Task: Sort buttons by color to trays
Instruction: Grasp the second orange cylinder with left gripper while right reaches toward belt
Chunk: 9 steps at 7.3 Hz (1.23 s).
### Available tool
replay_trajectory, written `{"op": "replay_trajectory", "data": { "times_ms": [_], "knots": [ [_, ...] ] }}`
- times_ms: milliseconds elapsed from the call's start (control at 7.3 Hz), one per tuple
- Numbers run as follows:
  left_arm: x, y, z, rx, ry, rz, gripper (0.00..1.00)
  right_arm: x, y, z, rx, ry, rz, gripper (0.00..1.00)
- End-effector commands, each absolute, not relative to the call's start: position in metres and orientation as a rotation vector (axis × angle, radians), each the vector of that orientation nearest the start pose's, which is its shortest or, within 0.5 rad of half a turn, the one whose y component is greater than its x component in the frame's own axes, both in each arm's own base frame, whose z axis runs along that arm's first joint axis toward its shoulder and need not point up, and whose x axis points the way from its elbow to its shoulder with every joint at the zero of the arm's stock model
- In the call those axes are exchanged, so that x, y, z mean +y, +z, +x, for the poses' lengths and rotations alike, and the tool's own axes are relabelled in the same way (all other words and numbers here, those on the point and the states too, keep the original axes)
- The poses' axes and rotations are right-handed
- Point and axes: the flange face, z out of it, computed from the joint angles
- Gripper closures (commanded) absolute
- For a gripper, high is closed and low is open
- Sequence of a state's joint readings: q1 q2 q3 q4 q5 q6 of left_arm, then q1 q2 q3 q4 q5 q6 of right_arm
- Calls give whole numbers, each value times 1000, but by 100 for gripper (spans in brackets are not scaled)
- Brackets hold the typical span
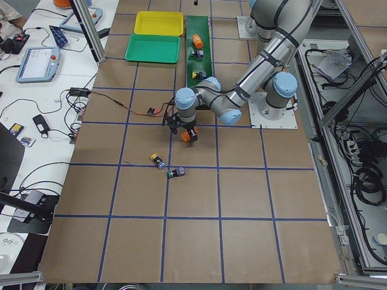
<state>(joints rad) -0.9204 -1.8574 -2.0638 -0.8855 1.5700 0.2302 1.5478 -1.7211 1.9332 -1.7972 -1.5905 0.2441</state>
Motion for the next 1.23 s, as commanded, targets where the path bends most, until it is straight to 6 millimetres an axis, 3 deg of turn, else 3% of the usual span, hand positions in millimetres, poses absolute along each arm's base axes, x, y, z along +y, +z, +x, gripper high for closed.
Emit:
{"op": "replay_trajectory", "data": {
  "times_ms": [0, 137, 411, 548, 822, 1096],
  "knots": [
    [-478, 185, 194, 3123, 113, -660, 69, -427, 397, 122, 3130, -11, 428, 0],
    [-481, 195, 190, 3136, 71, -661, 86, -430, 390, 122, 3131, 14, 423, 0],
    [-478, 235, 161, 3107, 38, -723, 90, -435, 387, 130, 3134, 26, 394, 0],
    [-476, 259, 129, 3062, 54, -855, 90, -438, 386, 137, 3132, -21, 367, 0],
    [-476, 283, 52, 2935, 51, -1191, 90, -445, 371, 165, 3142, -35, 269, 0],
    [-465, 282, -26, 2786, 180, -1461, 89, -453, 355, 202, 3129, -123, 241, 0]
  ]
}}
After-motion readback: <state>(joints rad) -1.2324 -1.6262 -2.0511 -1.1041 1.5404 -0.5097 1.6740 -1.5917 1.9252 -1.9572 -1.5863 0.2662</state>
